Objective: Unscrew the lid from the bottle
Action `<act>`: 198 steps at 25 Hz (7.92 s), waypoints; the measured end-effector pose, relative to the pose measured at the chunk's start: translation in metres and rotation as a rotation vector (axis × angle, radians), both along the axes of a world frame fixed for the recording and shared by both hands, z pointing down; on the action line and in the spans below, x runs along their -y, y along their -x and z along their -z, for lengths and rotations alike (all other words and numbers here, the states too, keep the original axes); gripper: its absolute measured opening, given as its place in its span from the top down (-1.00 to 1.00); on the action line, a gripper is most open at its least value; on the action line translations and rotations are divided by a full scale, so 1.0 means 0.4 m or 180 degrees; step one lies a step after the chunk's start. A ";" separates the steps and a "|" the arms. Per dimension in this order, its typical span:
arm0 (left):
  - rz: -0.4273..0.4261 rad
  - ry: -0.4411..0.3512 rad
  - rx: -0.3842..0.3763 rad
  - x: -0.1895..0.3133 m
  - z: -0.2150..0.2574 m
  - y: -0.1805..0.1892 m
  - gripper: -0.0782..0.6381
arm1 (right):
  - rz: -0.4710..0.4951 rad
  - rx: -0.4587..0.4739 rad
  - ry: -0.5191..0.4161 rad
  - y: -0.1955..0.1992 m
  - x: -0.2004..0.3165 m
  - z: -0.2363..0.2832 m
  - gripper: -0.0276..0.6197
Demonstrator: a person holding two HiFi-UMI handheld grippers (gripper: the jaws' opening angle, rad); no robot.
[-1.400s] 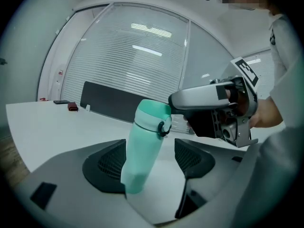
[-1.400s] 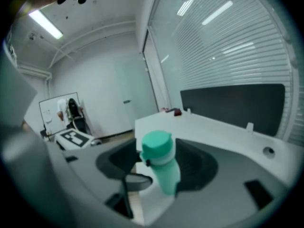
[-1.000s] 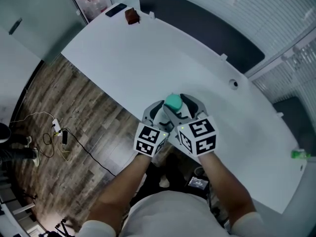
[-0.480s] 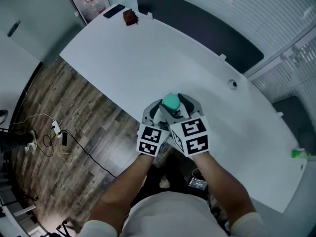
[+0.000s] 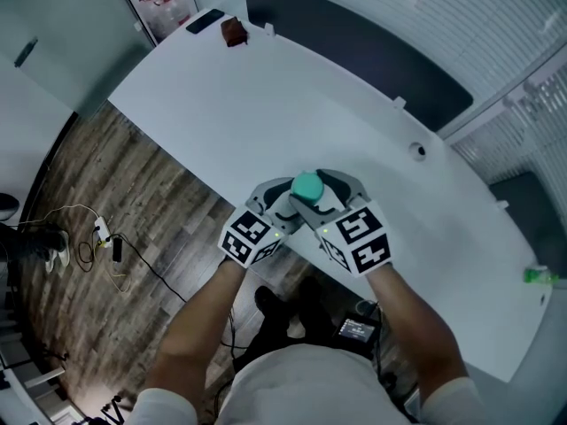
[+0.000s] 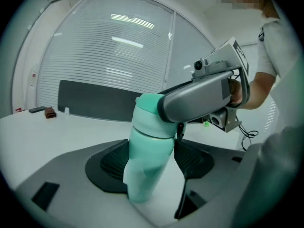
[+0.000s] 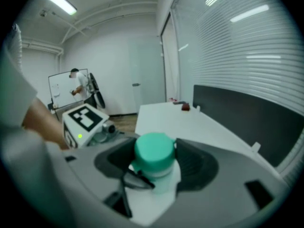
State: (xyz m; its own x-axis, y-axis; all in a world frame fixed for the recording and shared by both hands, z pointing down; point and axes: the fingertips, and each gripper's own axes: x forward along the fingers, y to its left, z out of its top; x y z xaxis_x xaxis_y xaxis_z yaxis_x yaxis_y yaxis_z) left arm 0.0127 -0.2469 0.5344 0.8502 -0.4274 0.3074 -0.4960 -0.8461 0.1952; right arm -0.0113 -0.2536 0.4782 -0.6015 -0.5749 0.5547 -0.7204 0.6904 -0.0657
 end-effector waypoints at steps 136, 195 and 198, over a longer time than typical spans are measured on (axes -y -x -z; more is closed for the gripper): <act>-0.0161 -0.0003 0.0307 -0.057 -0.051 -0.010 -0.07 | 0.0247 -0.0048 -0.0216 -0.005 -0.063 0.013 0.05; 0.0722 -0.0127 -0.1554 -0.168 0.438 0.190 0.51 | -0.0514 0.1099 -0.0543 -0.121 -0.112 0.339 0.05; 0.0758 -0.0086 -0.1682 -0.199 0.454 0.197 0.53 | -0.0556 0.1275 -0.0516 -0.134 -0.128 0.362 0.05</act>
